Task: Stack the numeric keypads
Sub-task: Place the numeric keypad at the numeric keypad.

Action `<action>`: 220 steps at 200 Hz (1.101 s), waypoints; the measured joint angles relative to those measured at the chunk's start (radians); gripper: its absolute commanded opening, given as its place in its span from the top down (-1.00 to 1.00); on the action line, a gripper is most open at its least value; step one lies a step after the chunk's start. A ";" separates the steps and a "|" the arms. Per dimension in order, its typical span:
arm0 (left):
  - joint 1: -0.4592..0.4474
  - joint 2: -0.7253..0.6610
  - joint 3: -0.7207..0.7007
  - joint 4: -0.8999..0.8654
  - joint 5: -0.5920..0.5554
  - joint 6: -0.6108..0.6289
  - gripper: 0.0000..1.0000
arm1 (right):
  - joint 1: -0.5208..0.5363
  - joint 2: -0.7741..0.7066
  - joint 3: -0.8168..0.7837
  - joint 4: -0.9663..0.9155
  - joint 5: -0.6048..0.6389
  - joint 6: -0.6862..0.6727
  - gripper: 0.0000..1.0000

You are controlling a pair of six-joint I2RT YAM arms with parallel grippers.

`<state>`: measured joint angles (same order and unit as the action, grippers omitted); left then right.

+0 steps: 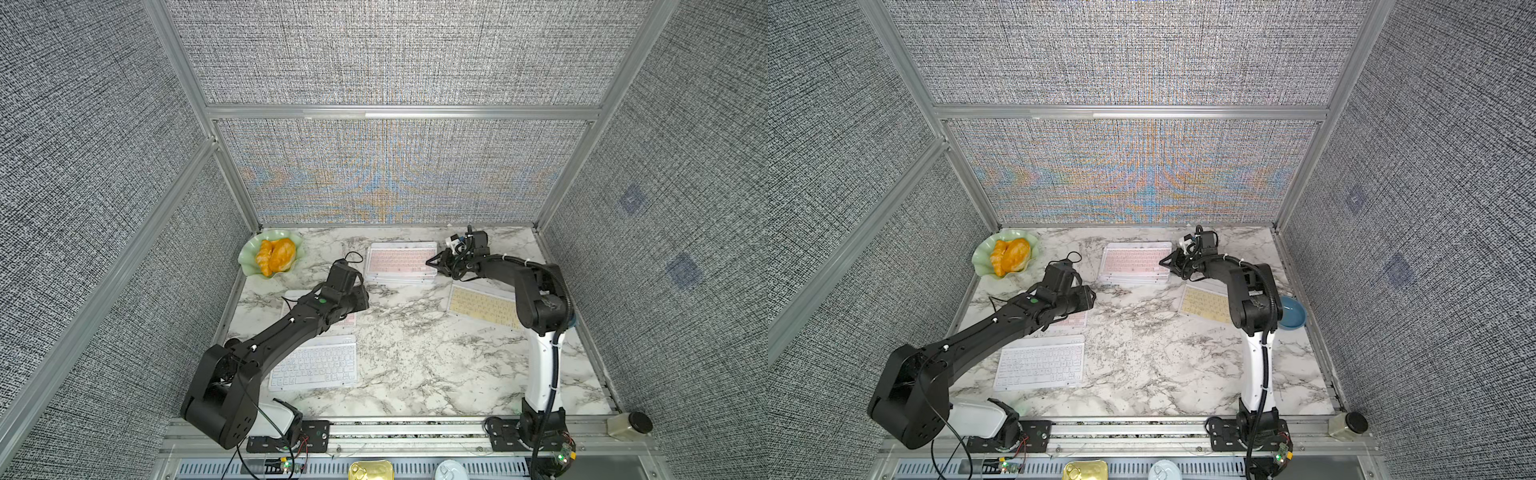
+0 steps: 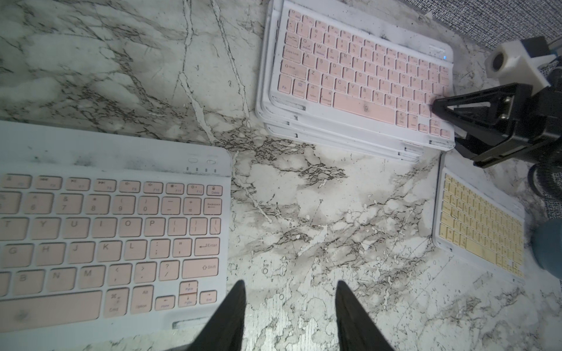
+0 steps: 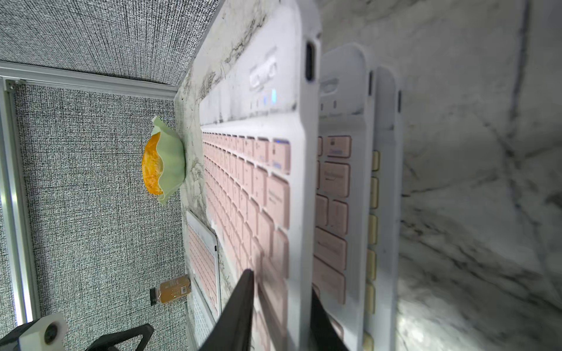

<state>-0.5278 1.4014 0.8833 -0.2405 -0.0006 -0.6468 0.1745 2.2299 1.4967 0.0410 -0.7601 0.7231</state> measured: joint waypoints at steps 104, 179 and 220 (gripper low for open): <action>0.000 0.010 0.000 0.007 0.004 0.000 0.01 | -0.011 0.010 0.015 -0.039 0.048 -0.016 0.30; 0.000 0.021 0.000 0.009 0.011 0.000 0.02 | -0.005 0.016 0.024 -0.052 0.064 -0.031 0.26; 0.000 0.024 0.000 0.024 0.028 0.000 0.02 | 0.012 0.014 0.050 -0.098 0.104 -0.072 0.23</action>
<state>-0.5278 1.4250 0.8833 -0.2169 0.0277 -0.6468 0.1867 2.2436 1.5463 -0.0566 -0.6563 0.6510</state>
